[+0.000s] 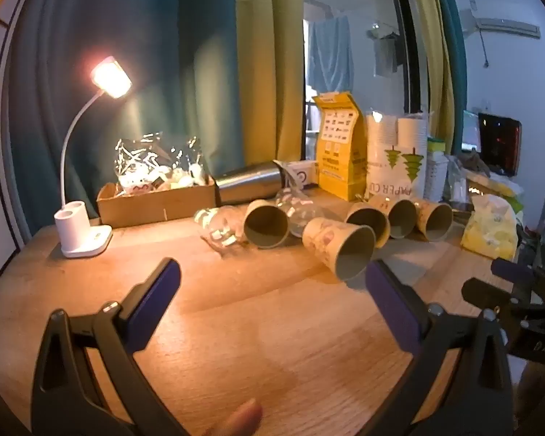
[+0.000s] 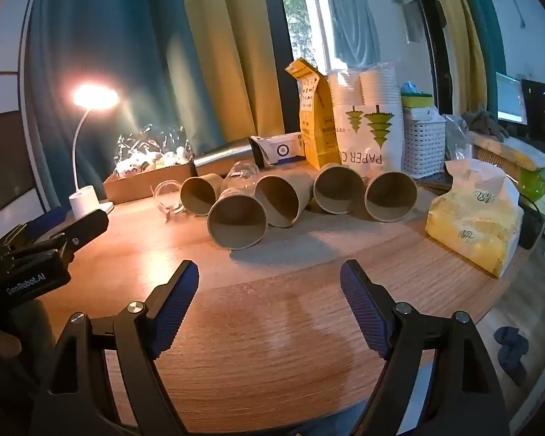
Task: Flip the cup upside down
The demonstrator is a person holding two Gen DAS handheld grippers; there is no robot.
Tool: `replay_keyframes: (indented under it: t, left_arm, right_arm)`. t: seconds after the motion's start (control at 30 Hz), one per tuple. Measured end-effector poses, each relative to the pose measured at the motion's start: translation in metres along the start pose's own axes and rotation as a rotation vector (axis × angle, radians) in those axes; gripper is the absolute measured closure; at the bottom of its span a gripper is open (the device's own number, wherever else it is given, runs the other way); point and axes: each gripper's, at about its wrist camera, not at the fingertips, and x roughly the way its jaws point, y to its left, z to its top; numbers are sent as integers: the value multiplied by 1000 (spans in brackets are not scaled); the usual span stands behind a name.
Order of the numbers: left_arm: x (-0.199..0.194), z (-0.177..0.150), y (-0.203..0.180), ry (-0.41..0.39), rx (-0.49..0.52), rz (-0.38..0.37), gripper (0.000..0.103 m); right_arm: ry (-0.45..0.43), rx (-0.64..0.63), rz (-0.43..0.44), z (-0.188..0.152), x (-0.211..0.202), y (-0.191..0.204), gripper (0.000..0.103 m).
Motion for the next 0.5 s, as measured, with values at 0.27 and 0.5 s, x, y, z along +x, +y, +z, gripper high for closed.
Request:
replay_keyframes:
  t: [0.27, 0.5]
  left_arm:
    - [2, -3, -3, 12, 38, 10, 0]
    - [4, 1, -4, 20, 34, 19, 0]
  right_arm:
    - [-18, -2, -3, -1, 0, 0, 20]
    - [-6, 0, 6, -6, 7, -4, 20]
